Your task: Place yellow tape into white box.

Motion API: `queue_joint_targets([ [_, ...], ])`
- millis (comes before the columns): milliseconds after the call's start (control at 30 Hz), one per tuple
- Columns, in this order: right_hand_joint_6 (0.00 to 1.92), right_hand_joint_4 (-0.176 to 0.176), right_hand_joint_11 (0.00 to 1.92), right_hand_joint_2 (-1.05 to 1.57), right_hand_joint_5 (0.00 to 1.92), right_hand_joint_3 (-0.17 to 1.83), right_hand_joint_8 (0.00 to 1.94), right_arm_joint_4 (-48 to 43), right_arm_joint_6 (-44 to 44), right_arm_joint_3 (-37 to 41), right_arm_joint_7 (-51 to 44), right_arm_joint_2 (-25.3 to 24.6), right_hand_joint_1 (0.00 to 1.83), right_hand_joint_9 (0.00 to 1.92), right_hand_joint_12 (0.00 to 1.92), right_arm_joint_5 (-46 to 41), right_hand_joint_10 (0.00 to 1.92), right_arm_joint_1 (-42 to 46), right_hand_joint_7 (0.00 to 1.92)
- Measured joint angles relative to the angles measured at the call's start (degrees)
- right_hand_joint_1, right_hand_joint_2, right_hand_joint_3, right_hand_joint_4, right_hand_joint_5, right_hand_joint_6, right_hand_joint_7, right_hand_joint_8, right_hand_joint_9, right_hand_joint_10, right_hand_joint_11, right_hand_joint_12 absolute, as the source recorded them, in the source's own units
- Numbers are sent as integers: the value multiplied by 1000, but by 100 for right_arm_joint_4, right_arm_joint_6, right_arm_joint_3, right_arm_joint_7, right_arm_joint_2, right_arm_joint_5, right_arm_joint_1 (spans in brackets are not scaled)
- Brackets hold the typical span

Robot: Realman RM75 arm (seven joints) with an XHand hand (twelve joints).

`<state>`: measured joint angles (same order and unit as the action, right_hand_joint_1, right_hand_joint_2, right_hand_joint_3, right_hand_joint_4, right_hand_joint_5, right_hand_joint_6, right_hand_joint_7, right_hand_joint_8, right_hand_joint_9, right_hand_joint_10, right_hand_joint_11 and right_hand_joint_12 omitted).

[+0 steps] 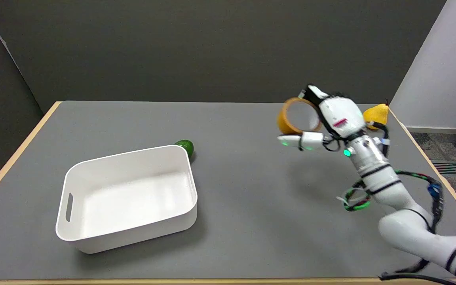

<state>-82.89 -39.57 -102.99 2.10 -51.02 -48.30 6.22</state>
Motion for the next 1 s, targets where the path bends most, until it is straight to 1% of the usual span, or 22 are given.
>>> queue_joint_targets([
  [233,1513,-176,821,1167,634,264,1529,-152,88,-858,58,-198,1172,826,1921,357,1479,-920,689],
  [400,1508,-176,821,1165,638,264,1524,15,421,-1515,330,-596,1173,830,1921,667,1473,-1642,692],
  [700,1504,-176,818,1163,641,263,1519,578,1056,-2497,1463,-1455,1175,831,1921,1648,1464,-2679,695],
  [967,1504,-176,814,1160,642,268,1518,708,1361,-3080,2391,-1955,1175,835,1921,2448,1460,-3235,697],
  [1000,1437,-129,796,1133,587,294,1497,718,1393,-3135,2479,-2002,1206,816,1921,2522,1432,-3282,711],
])
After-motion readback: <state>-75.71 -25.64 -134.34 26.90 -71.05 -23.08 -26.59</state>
